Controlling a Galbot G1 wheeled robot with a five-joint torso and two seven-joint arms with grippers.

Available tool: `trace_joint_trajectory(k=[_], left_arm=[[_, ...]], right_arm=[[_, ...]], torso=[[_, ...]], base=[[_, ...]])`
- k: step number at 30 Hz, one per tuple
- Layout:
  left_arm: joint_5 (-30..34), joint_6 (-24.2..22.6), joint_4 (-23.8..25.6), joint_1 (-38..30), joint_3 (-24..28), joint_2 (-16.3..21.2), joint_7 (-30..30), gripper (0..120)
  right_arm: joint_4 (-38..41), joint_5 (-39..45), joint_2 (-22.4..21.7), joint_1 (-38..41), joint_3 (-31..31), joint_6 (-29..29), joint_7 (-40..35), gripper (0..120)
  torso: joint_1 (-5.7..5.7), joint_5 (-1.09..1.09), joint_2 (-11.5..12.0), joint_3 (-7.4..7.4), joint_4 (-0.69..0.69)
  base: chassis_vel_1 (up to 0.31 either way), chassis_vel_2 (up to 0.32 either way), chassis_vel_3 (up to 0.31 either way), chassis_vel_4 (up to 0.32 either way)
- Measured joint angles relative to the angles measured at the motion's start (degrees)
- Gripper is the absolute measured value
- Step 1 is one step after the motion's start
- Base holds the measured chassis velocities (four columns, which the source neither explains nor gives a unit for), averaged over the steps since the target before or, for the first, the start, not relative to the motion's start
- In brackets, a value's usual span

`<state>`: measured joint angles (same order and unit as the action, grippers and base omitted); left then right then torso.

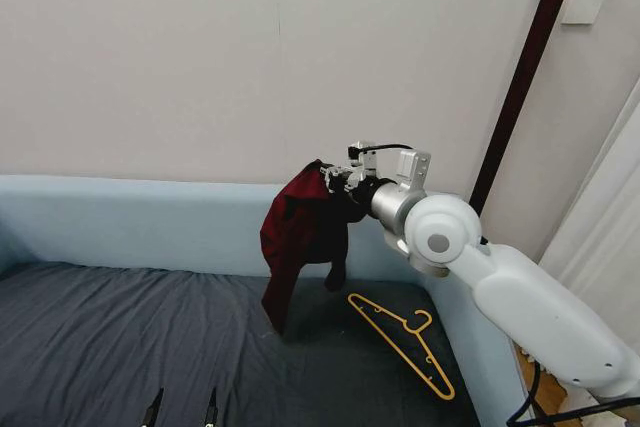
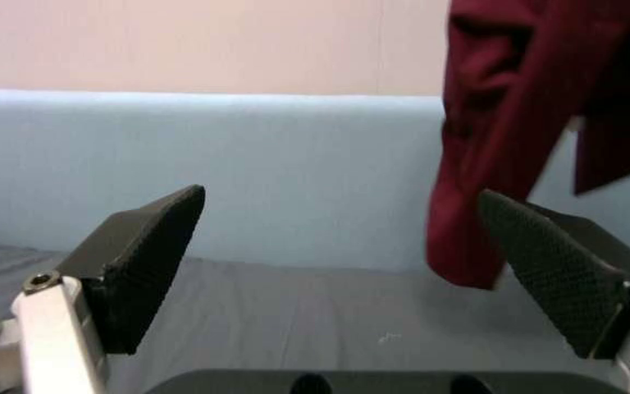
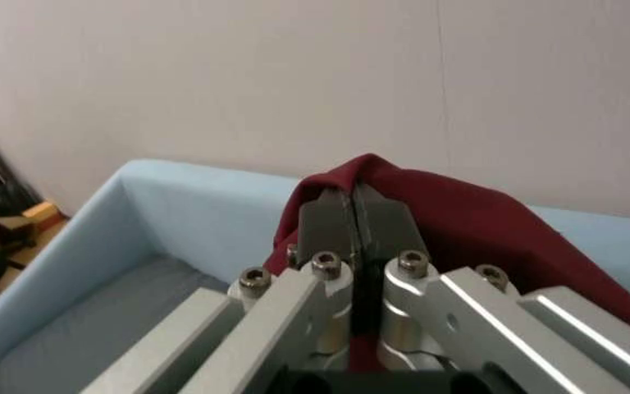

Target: Pick up the clothes from the sofa and hang them on the clothes hanger.

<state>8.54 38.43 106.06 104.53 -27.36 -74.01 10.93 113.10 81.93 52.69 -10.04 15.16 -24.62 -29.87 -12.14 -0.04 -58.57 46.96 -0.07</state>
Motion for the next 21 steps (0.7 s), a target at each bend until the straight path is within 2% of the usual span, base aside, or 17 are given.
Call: trace_joint_trajectory(k=[2,4,5,7,8,9,11,16,19,20,21], left_arm=[[-0.16,0.06,0.13,0.1,0.21,-0.05,-0.01,98],[-0.48,0.23,0.24,0.28,0.39,-0.05,-0.01,98],[-0.48,0.23,0.24,0.28,0.39,-0.05,-0.01,98],[-0.55,0.53,0.04,0.28,0.51,0.09,0.0,98],[-0.55,0.53,0.04,0.28,0.51,0.09,0.0,98],[-0.56,0.6,-0.34,0.18,0.63,0.24,0.01,98],[-0.54,0.66,-0.73,-0.06,0.82,0.48,0.0,98],[-0.47,0.67,-1.28,-0.48,1.12,0.76,0.0,98],[-0.41,0.72,-1.56,-0.38,0.95,0.82,-0.04,98],[-0.41,0.72,-1.56,-0.38,0.95,0.82,-0.04,98],[-0.36,0.89,-1.83,-0.27,0.79,0.8,-0.02,98]], right_arm=[[1.35,-0.06,-2.72,-1.5,-1.31,-0.61,0.08,0],[3.34,0.58,-7.45,-4.91,-4.69,-1.38,0.17,0],[3.34,0.58,-7.45,-4.91,-4.69,-1.38,0.17,0],[6.91,2.44,-12.9,-11.69,-9.85,-2.24,0.14,0],[6.91,2.44,-12.9,-11.69,-9.85,-2.24,0.14,0],[9.67,3.92,-15.44,-16.22,-12.48,-2.62,-0.03,0],[13.67,4.5,-17.73,-22.07,-15.13,-3.15,-0.12,0],[14.68,0.14,-16.35,-28.37,-14.96,-3.48,0.56,0],[7.6,-5.41,-10.02,-29.84,-9.42,-3.91,0.81,0],[7.6,-5.41,-10.02,-29.84,-9.42,-3.91,0.81,0],[4.77,-7.18,-7.15,-29.68,-7.06,-4.12,0.73,0]], torso=[[0.0,0.01,0.0,0.0,0.01],[0.0,0.01,0.0,0.0,0.0],[0.0,0.01,0.0,0.0,0.0],[0.0,0.03,0.0,0.0,-0.03],[0.0,0.03,0.0,0.0,-0.03],[0.0,0.04,0.0,0.0,-0.05],[0.0,0.03,-0.01,-0.01,-0.06],[0.0,-0.01,-0.01,-0.01,0.0],[0.0,-0.01,-0.01,-0.01,-0.01],[0.0,-0.01,-0.01,-0.01,-0.01],[0.0,0.0,0.0,0.0,-0.01]], base=[[0.0,0.0,0.0,0.0],[0.0,0.0,0.0,0.0],[0.0,0.0,0.0,0.0],[0.0,0.0,0.0,0.0],[0.0,0.0,0.0,0.0],[0.0,0.0,0.0,0.0],[0.0,0.0,0.0,0.0],[0.0,0.0,0.0,0.0],[0.0,0.0,0.0,0.0],[0.0,0.0,0.0,0.0],[0.0,0.0,0.0,0.0]])
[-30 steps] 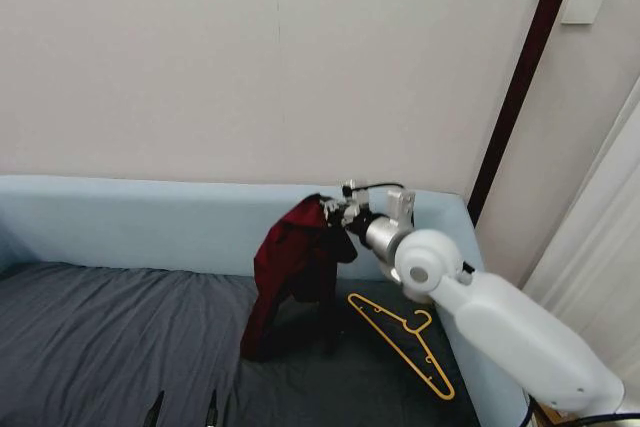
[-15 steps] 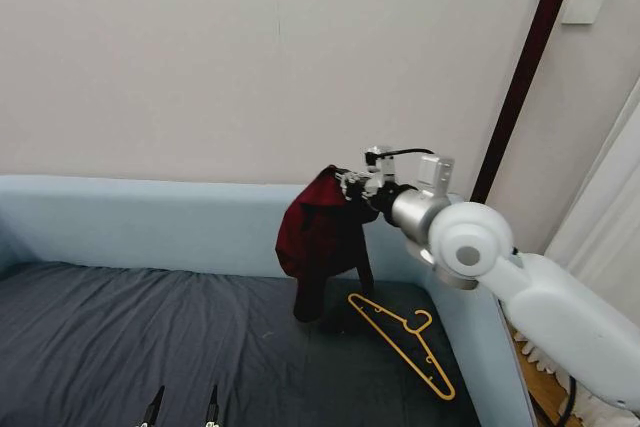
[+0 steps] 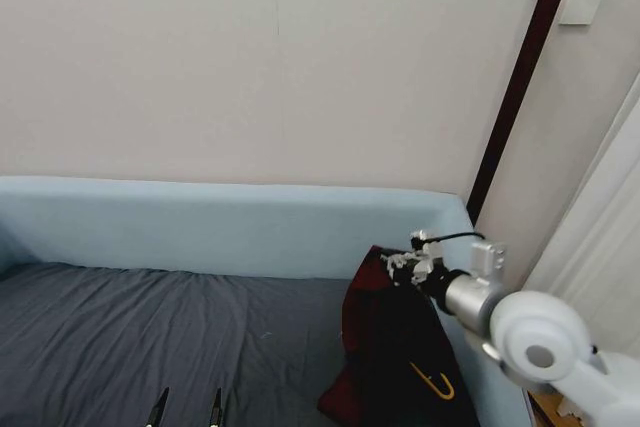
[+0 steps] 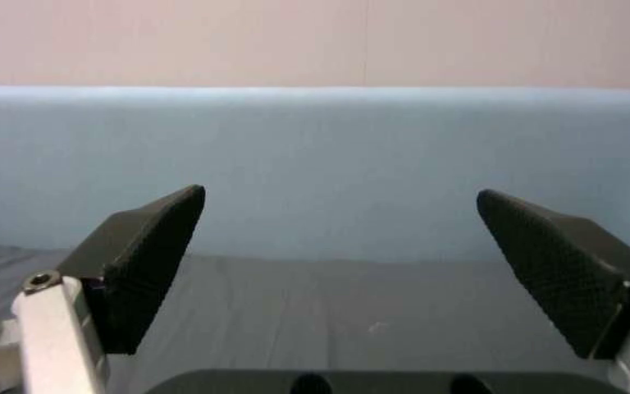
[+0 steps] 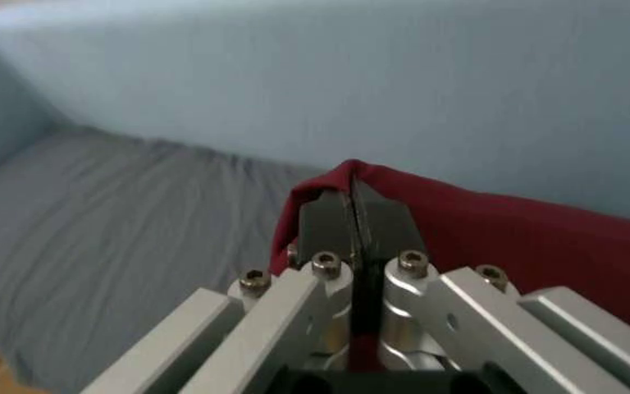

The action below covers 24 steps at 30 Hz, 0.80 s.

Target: Pick up the clothes from the sofa and hang them on the clothes hanger.

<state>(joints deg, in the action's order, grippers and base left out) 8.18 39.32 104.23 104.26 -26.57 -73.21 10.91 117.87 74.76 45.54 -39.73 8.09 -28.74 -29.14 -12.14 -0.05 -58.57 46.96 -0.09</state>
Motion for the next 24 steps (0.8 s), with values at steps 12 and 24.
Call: trace_joint_trajectory(k=[12,24], left_arm=[[0.39,1.29,-1.58,1.47,-2.41,-0.72,0.42,98],[-0.39,1.17,-1.97,1.59,-1.66,-1.56,0.42,98]], right_arm=[[-44.91,-19.4,33.1,12.48,17.02,3.75,4.02,0],[-52.02,-27.95,36.07,16.83,22.16,7.71,10.66,28]], torso=[[-0.01,-0.04,0.01,0.01,0.02],[-0.01,0.01,0.0,0.0,0.01]], base=[[0.0,0.0,0.0,0.0],[0.0,0.0,0.0,0.0]])
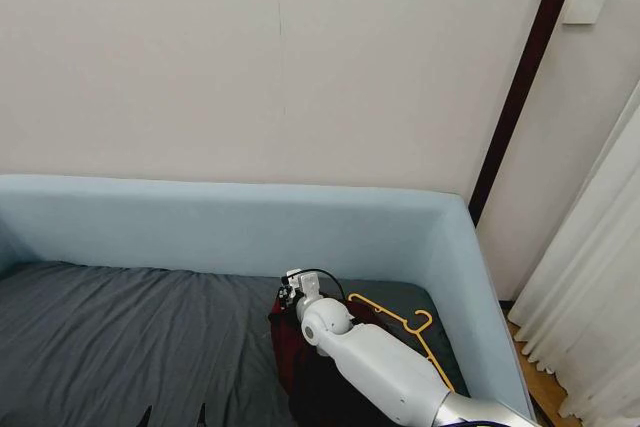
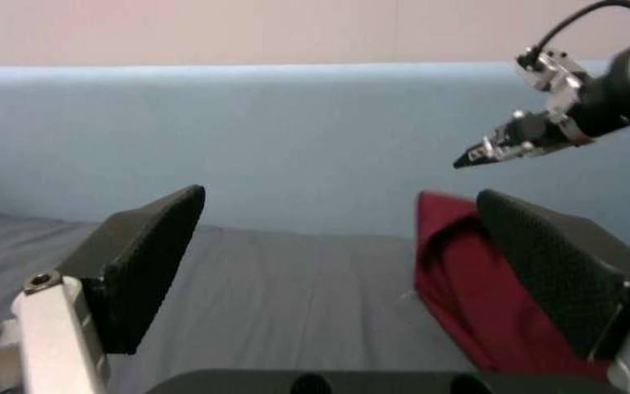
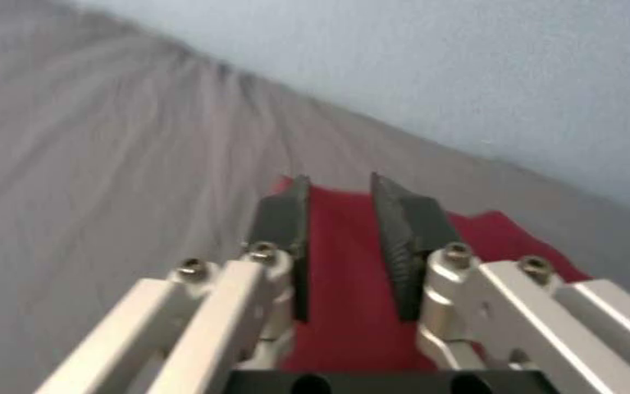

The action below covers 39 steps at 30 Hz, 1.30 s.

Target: Pick up the clothes from the sofa and hang them on the clothes hanger.

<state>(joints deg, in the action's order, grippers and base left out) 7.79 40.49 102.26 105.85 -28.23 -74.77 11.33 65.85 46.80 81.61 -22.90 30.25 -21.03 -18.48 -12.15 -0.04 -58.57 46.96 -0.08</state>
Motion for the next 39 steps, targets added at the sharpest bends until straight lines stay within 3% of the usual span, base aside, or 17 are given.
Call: trace_joint_trajectory(k=[2,5,9,11,12,15,16,18,20,26,35,39], left_arm=[[-0.05,-0.03,0.0,-0.03,0.07,0.02,0.01,98],[-0.24,-0.16,0.06,-0.14,0.25,0.14,-0.01,98],[-0.27,-0.19,0.11,-0.12,0.53,0.37,-0.04,98],[-0.3,-0.21,-0.03,-0.21,0.8,0.62,-0.06,98],[-0.3,-0.21,-0.03,-0.21,0.8,0.62,-0.06,98],[-0.35,-0.32,-0.51,-0.57,1.52,1.12,-0.29,98],[-0.35,-0.32,-0.51,-0.57,1.52,1.12,-0.29,98],[-0.49,-0.48,-1.01,-0.86,1.9,1.48,-0.39,98],[-0.57,-0.85,-1.25,-1.0,2.06,1.72,-0.42,98],[-1.06,-1.17,-1.27,-0.63,2.14,1.9,-0.46,98],[-1.7,-1.17,-0.76,0.13,1.98,1.61,-0.48,98],[-1.71,-1.14,-0.58,0.45,1.64,1.62,-0.43,98]], right_arm=[[0.87,-1.39,-0.96,-0.24,0.64,-0.18,0.58,32],[3.76,-5.52,-4.68,-1.42,1.82,-0.48,2.36,47],[7.44,-6.29,-7.82,-3.8,-1.08,-0.32,2.32,60],[12.55,-6.38,-12.12,-6.69,-3.29,-0.73,1.97,69],[12.55,-6.38,-12.12,-6.69,-3.29,-0.73,1.97,69],[22.85,-7.18,-20.61,-14.03,-6.77,-1.42,2.76,84],[22.85,-7.18,-20.61,-14.03,-6.77,-1.42,2.76,84],[28.79,-8.75,-25.71,-21.64,-10.06,-0.98,4.51,93],[32.02,-9.49,-27.8,-27.76,-12.37,-0.46,6.13,98],[32.29,-9.52,-26.09,-33.97,-14.36,1.47,9.56,100],[23.31,-5.27,-17.9,-31.74,-15.08,2.8,9.74,100],[19.3,-5.96,-16.29,-30.94,-15.43,3.77,10.19,100]], torso=[[0.0,0.0,0.0,0.0,0.0],[0.0,0.0,0.0,0.0,-0.03],[0.0,0.02,0.0,0.0,0.05],[0.0,0.01,0.0,0.0,0.01],[0.0,0.01,0.0,0.0,0.01],[0.0,0.01,0.0,0.0,-0.02],[0.0,0.01,0.0,0.0,-0.02],[0.0,0.01,-0.01,0.0,-0.02],[0.01,0.01,-0.01,0.0,-0.03],[0.01,-0.01,-0.01,-0.01,0.01],[0.01,-0.01,-0.01,0.0,0.02],[0.01,-0.01,-0.01,0.0,0.01]], base=[[0.0,0.0,0.0,0.0],[0.0,0.0,0.0,0.0],[0.0,0.0,0.0,0.0],[0.0,0.0,0.0,0.0],[0.0,0.0,0.0,0.0],[0.0,0.0,0.0,0.0],[0.0,0.0,0.0,0.0],[0.0,0.0,0.0,0.0],[0.0,0.0,0.0,0.0],[0.0,0.0,0.0,0.0],[0.0,0.0,0.0,0.0],[0.0,0.0,0.0,0.0]])
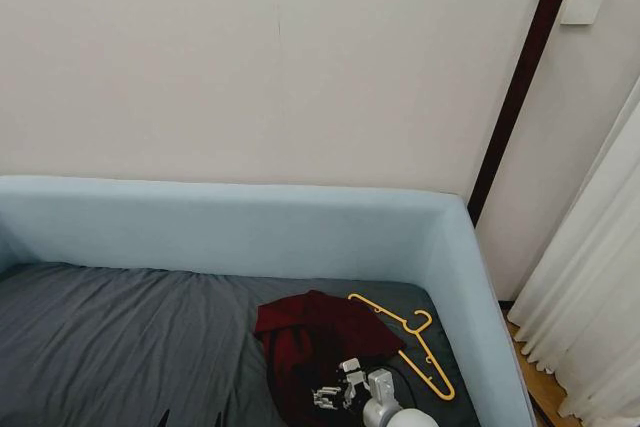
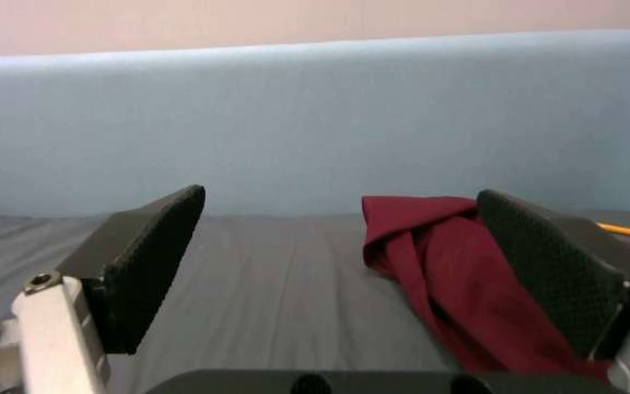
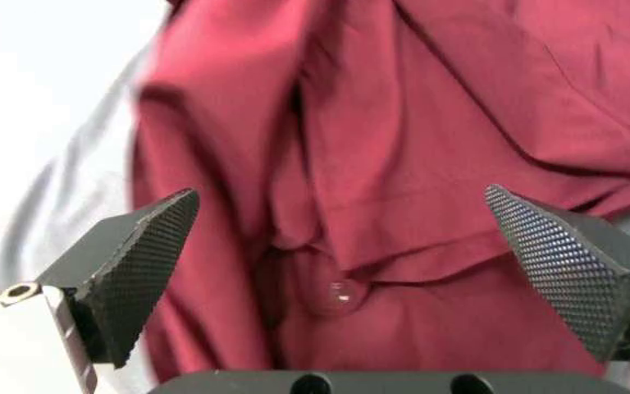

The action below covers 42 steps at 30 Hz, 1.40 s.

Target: Pick up the clothes from the sofa and hang them on the clothes hanger.

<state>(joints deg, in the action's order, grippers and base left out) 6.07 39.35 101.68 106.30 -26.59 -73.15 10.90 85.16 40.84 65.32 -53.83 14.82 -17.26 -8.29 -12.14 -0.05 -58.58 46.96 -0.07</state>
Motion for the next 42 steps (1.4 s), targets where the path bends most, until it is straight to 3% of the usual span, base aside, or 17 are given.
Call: trace_joint_trajectory(k=[2,6,15,27,33,42], left_arm=[[0.0,0.0,0.05,0.07,-0.05,0.01,0.02,98],[-0.01,0.0,0.09,0.02,-0.06,-0.08,0.05,98],[-0.11,-0.07,-0.04,-0.13,-0.17,-0.22,0.2,98],[-0.04,0.04,-0.51,-0.59,-0.08,-0.39,0.34,98],[0.18,0.37,-0.81,-0.74,-0.3,-0.18,0.49,98],[0.54,0.38,-0.69,-1.37,-0.15,0.11,0.55,98]], right_arm=[[-0.82,-0.03,0.31,0.1,-0.05,0.1,0.07,97],[-2.87,-0.07,1.6,0.71,0.42,0.17,0.59,77],[-5.77,-1.89,2.96,1.9,1.26,0.81,0.63,47],[-5.3,-0.88,3.07,2.45,2.33,1.33,0.94,3],[-2.83,0.57,2.4,2.73,2.55,1.38,0.05,0],[9.59,8.95,-1.5,4.84,1.56,-0.7,-4.04,0]], torso=[[0.0,0.0,0.0,0.0,-0.01],[0.0,0.01,0.0,0.0,-0.01],[0.0,0.0,0.01,0.0,0.0],[-0.01,0.01,0.01,0.0,0.0],[-0.01,0.01,0.01,0.0,0.0],[-0.01,0.01,0.01,0.0,-0.01]], base=[[0.0,0.0,0.0,0.0],[0.0,0.0,0.0,0.0],[0.0,0.0,0.0,0.0],[0.0,0.0,0.0,0.0],[0.0,0.0,0.0,0.0],[0.0,0.0,0.0,0.0]])
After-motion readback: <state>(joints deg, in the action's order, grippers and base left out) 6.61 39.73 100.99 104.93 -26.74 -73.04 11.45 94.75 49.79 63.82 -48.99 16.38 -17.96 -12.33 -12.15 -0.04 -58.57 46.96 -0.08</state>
